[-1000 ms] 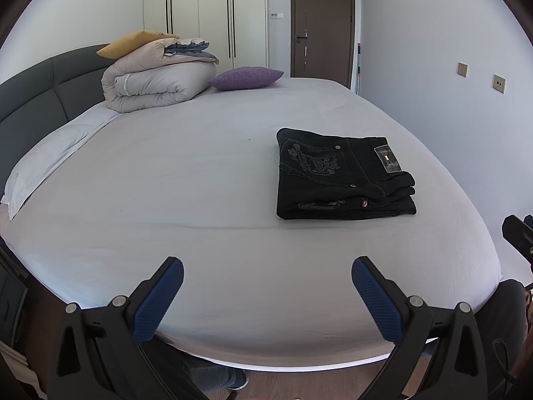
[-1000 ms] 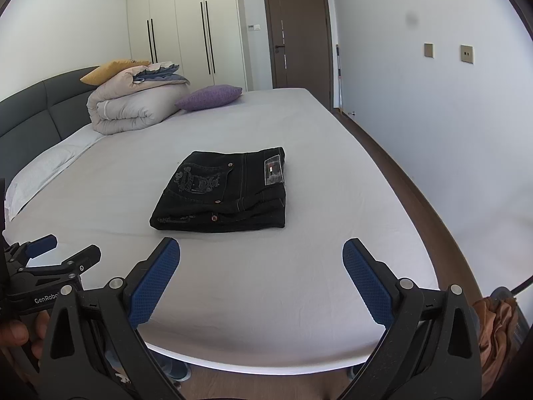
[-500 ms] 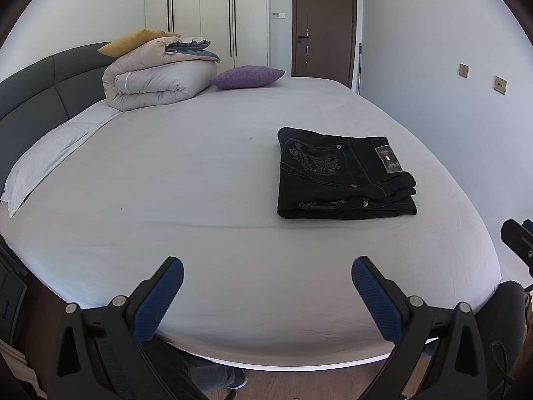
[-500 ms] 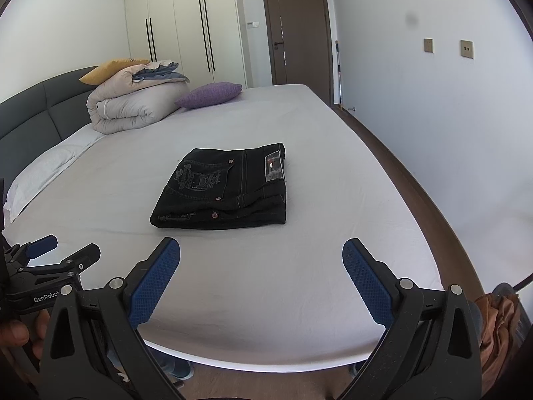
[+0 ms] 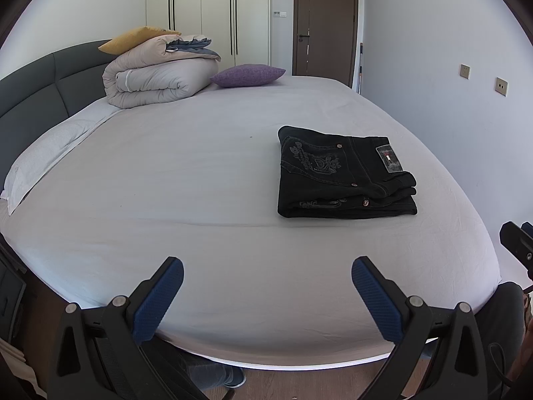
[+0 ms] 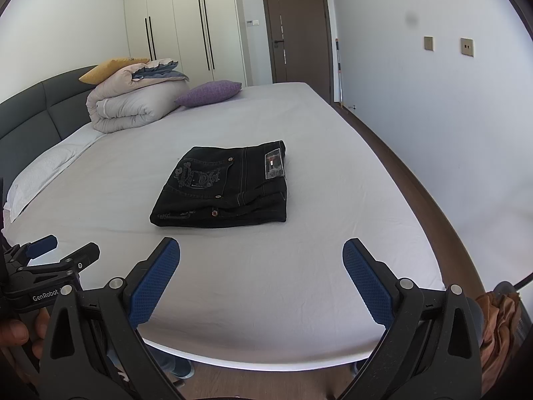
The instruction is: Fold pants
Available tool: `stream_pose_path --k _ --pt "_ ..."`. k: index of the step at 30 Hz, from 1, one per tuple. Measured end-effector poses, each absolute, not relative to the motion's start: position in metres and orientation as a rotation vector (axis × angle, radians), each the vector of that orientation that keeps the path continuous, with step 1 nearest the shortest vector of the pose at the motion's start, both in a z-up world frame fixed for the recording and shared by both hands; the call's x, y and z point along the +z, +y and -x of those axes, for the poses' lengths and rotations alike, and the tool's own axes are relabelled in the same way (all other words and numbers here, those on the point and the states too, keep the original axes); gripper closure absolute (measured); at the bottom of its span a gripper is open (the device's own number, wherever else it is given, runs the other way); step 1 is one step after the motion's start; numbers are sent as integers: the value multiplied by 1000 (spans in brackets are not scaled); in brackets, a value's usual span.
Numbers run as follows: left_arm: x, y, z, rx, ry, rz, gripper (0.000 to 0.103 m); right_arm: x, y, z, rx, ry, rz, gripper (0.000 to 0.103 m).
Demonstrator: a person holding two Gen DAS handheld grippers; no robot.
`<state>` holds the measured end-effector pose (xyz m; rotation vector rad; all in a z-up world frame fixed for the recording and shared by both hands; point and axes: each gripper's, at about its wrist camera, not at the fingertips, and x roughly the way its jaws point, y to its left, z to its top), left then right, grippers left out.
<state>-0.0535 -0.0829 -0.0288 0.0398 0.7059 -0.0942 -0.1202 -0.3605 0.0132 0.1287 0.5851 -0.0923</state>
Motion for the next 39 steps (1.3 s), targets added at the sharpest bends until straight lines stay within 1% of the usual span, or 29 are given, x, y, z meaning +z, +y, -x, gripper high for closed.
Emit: stream_pose_path --k 39 --pt "-33 -88 57 -76 704 -44 0 1 -361 124 -84 599 -137 3"
